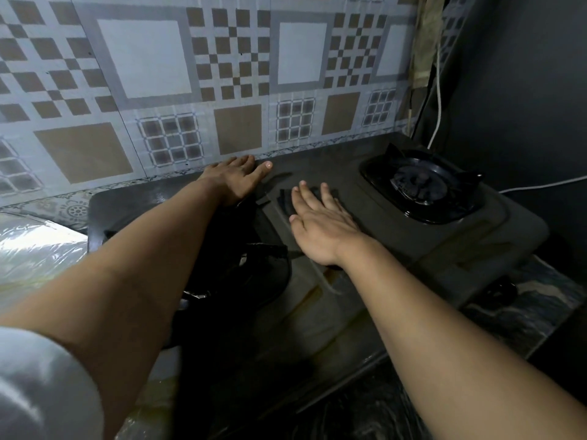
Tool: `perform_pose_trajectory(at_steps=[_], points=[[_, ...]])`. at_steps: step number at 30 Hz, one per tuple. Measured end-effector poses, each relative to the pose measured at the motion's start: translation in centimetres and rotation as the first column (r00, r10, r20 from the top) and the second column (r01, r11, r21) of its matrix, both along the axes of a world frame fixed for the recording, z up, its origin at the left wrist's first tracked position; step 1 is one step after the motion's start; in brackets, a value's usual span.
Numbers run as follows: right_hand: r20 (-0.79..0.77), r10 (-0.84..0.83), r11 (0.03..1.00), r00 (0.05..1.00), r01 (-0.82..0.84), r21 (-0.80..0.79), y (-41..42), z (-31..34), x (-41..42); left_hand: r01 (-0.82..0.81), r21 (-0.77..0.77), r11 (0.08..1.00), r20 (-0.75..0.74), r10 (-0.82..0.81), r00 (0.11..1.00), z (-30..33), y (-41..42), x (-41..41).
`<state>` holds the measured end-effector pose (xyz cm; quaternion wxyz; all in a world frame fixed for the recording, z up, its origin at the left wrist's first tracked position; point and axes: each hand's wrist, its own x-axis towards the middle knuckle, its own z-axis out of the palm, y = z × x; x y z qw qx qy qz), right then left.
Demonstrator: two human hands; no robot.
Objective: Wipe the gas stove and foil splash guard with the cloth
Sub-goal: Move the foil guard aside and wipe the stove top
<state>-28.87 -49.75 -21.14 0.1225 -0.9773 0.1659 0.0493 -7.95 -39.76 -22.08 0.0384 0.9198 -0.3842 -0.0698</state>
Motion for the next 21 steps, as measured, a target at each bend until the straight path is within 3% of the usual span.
perform_pose_trajectory(at_steps=[5, 11, 21], points=[[0.035, 0.131, 0.991, 0.991, -0.132, 0.025, 1.5, 0.2, -2.8, 0.085, 0.082, 0.993, 0.085, -0.092, 0.992, 0.1, 0.2, -0.5], [0.058, 0.207, 0.978, 0.977, -0.208, 0.007, 0.4, -0.1, -6.5, 0.072, 0.058, 0.996, 0.05, -0.075, 0.996, -0.6, 0.2, 0.9], [-0.018, -0.078, 0.997, 0.997, 0.077, -0.024, -6.5, 0.3, -6.9, 0.089, 0.108, 0.99, 0.072, -0.097, 0.993, -0.2, 0.2, 0.3]])
